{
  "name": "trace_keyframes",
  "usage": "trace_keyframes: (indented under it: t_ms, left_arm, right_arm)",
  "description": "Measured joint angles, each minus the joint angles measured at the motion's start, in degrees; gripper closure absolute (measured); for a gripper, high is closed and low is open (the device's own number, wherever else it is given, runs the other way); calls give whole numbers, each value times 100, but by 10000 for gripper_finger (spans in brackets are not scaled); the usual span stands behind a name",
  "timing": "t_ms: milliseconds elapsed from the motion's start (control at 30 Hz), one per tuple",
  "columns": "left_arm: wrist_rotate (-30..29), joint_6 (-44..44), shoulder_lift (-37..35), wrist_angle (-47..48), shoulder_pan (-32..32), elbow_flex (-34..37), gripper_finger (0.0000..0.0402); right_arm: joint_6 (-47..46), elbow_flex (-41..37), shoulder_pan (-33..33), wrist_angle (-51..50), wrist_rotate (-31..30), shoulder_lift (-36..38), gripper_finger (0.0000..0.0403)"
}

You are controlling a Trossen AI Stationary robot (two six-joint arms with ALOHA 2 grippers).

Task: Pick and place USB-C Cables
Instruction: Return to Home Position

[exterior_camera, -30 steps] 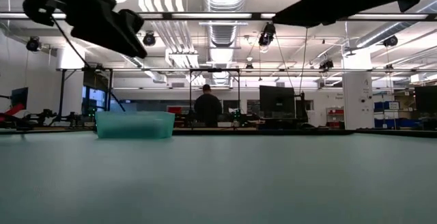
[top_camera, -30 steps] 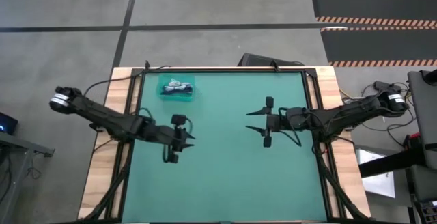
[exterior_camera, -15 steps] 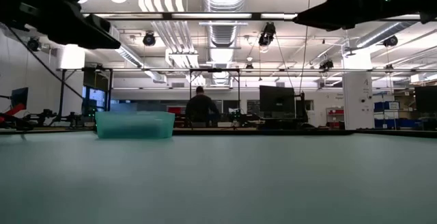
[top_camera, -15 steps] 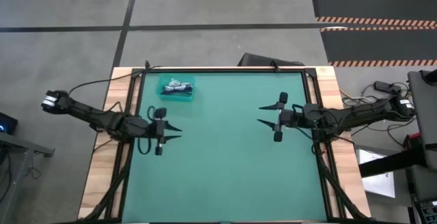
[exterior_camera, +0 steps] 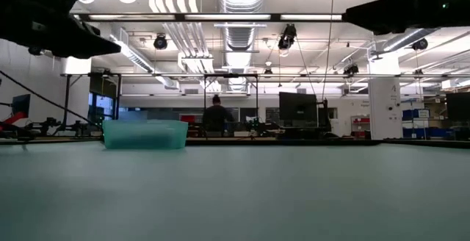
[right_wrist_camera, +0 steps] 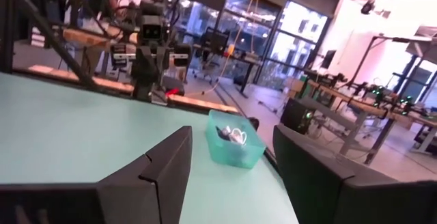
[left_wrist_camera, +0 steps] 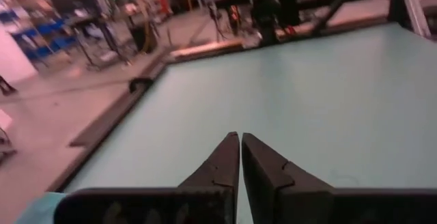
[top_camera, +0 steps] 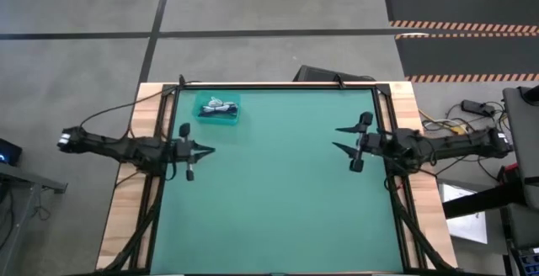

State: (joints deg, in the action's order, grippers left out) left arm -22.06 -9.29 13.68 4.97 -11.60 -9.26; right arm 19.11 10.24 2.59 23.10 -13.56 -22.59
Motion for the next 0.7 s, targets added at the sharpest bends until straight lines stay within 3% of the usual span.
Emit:
trace_keyframes:
  t_ms: [333,700]
  left_arm:
    - [9,-171,-1322,529,141,202,401]
    - [70,-45,-1276,639,141,238,402]
  right_arm:
    - [91,-477,-57,-58,-84,950,238]
    - [288,-929,-65,-48,-154,1923,269]
